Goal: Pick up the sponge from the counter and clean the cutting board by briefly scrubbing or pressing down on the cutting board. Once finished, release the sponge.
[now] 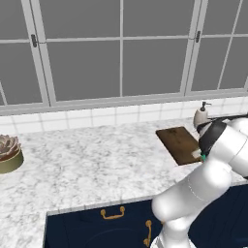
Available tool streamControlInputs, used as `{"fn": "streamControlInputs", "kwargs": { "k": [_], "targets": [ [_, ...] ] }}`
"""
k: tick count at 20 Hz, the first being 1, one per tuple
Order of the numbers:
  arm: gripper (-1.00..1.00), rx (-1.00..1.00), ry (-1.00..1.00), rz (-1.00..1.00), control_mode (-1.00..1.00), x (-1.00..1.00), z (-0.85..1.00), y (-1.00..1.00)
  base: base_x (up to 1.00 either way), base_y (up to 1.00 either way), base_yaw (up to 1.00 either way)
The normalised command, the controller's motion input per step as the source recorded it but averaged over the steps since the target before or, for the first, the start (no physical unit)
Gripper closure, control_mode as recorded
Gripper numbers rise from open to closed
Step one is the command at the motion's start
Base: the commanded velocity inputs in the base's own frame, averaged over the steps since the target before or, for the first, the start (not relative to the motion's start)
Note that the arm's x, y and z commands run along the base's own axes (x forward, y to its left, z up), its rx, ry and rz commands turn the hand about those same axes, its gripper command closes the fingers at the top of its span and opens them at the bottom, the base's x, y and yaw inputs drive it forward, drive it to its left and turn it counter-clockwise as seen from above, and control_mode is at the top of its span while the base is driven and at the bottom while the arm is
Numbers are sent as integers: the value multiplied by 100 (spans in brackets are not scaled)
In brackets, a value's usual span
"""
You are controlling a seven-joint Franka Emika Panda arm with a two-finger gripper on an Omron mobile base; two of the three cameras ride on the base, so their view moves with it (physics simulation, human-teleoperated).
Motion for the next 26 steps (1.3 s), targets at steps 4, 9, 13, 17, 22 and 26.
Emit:
{"fn": "streamControlInputs", "kwargs": {
  "k": [4,9,13,17,22,26],
  "targets": [
    [100,0,2,14,-100,72,0,-8,0,0,0],
    [100,-4,2,19,-100,91,5,12,0,0,0],
    [100,-1,0,22,-100,89,6,0,0,0,0],
    [100,0,0,26,-100,99,1,0,0,0,0],
    [100,0,0,29,-100,93,0,5,0,0,0],
    [100,0,0,37,-100,70,0,50,0,0,0]
  ]
}}
